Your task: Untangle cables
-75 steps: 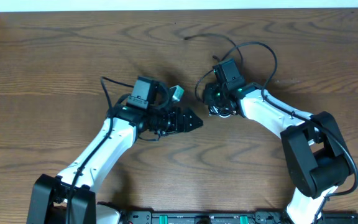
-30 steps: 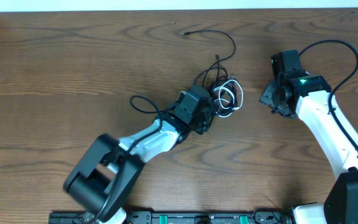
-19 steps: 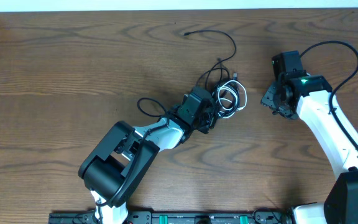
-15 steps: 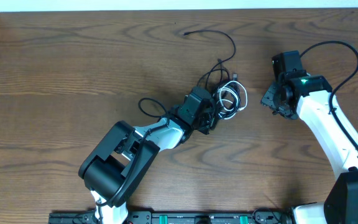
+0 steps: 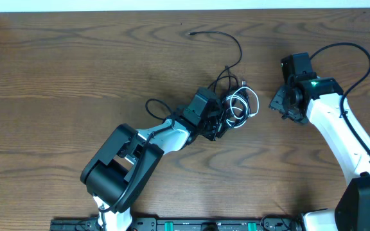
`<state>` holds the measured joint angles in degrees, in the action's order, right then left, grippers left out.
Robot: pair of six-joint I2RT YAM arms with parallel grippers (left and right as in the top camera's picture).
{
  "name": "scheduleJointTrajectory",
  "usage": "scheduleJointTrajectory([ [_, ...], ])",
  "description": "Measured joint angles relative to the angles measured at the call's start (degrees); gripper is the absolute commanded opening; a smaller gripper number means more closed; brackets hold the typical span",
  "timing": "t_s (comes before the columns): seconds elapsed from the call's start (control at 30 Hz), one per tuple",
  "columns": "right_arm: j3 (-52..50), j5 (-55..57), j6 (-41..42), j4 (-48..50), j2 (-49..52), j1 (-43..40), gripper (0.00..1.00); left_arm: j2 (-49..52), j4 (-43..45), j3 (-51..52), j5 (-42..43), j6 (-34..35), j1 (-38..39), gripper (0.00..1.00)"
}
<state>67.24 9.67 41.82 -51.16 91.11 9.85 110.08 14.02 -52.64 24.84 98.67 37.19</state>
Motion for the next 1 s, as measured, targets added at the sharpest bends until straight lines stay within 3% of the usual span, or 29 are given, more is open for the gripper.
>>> scheduleJointTrajectory([
  [0.07, 0.0, -0.46, -0.04, -0.02, 0.0, 0.0, 0.59, -0.15, -2.05, -0.24, -1.14, -2.21, 0.24, 0.14],
  [0.13, 0.0, -1.92, -0.63, -0.13, 0.0, 0.0, 0.59, -0.15, -3.1, -0.26, -2.1, -3.76, 0.35, 0.08],
  [0.53, -2.82, -15.56, -3.58, -5.22, 0.0, 0.66, 0.57, -0.48, -3.34, -0.26, -6.19, -5.97, 0.61, 0.08],
  [0.8, -16.48, -24.57, 0.13, 15.76, 0.0, 3.52, 0.49, -1.03, -6.51, -0.94, -7.67, -3.45, 0.76, 0.08],
  [1.0, -21.51, -27.26, 2.14, 27.36, 0.0, 4.46, 0.49, -1.18, -7.19, -1.14, -8.24, -2.69, 0.92, 0.08],
])
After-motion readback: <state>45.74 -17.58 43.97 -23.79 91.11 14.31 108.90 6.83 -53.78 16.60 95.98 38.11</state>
